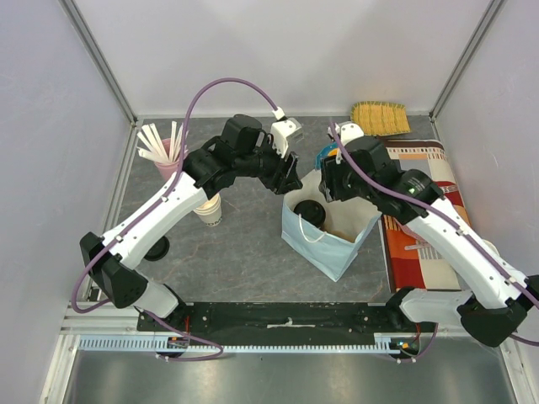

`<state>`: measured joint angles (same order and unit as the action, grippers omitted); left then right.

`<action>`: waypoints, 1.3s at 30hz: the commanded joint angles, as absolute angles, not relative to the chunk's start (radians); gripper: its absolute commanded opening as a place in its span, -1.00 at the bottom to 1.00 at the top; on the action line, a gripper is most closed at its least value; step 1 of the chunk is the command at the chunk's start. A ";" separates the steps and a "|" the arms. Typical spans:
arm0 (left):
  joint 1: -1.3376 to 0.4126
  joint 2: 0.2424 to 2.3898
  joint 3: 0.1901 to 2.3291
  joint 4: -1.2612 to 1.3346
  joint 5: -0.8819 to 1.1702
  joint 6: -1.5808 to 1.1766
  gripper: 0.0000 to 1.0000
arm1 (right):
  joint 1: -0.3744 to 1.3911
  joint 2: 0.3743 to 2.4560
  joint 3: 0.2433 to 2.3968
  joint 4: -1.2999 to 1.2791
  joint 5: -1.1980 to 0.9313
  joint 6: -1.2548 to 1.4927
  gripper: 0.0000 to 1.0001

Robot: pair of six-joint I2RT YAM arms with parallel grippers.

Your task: Pack the takeout coffee

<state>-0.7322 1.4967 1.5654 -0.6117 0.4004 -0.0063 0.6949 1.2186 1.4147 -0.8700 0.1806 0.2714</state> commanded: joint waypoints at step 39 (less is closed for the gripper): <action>0.046 1.756 1.913 -0.687 0.143 0.244 0.18 | 0.699 1.262 1.842 -0.838 0.150 0.364 0.23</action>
<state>0.0425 1.8099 1.9785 -0.7010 0.1066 0.1913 0.6968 1.2598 1.8027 -0.8692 0.1402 0.3405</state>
